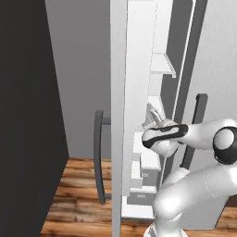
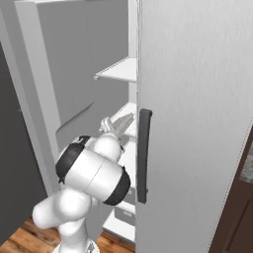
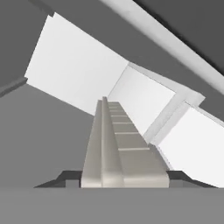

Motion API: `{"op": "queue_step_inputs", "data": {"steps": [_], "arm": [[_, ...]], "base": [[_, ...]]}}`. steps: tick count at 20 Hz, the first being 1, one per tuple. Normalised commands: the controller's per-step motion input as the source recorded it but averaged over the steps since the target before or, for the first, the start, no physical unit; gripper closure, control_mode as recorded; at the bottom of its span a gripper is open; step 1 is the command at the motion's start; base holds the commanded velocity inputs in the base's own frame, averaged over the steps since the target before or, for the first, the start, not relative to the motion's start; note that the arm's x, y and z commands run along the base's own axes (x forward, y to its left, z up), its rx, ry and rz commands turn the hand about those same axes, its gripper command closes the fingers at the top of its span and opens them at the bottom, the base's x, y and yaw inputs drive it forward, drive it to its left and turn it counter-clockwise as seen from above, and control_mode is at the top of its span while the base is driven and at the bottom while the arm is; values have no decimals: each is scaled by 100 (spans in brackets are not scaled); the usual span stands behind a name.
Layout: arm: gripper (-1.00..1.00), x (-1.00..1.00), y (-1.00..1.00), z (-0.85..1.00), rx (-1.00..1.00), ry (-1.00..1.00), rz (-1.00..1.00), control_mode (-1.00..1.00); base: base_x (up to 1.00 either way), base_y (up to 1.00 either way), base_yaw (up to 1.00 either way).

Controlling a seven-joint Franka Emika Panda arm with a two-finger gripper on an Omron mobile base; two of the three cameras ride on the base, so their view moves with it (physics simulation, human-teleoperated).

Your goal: The ice cube tray has been filled with water. Take the tray and place it in the freezer to make ice. Close the freezer door after placing the tray.

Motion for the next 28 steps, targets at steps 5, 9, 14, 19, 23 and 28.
{"op": "queue_step_inputs", "data": {"steps": [5, 9, 14, 19, 23, 28], "arm": [[100, 93, 10, -15, -8, 0, -20, -100], [100, 100, 0, -1, -2, 13, -26, -100], [-100, 100, 14, -13, -5, 15, -28, -100], [-100, 77, -5, -9, -2, 17, -23, -100], [-100, -11, -16, 8, 0, 10, -5, -100], [-100, -84, 0, 24, 0, 1, 0, -100]], "base": [[0, 0, 0], [0, 0, 0], [0, 0, 0], [0, 0, 0], [0, 0, 0], [0, 0, 0]]}}
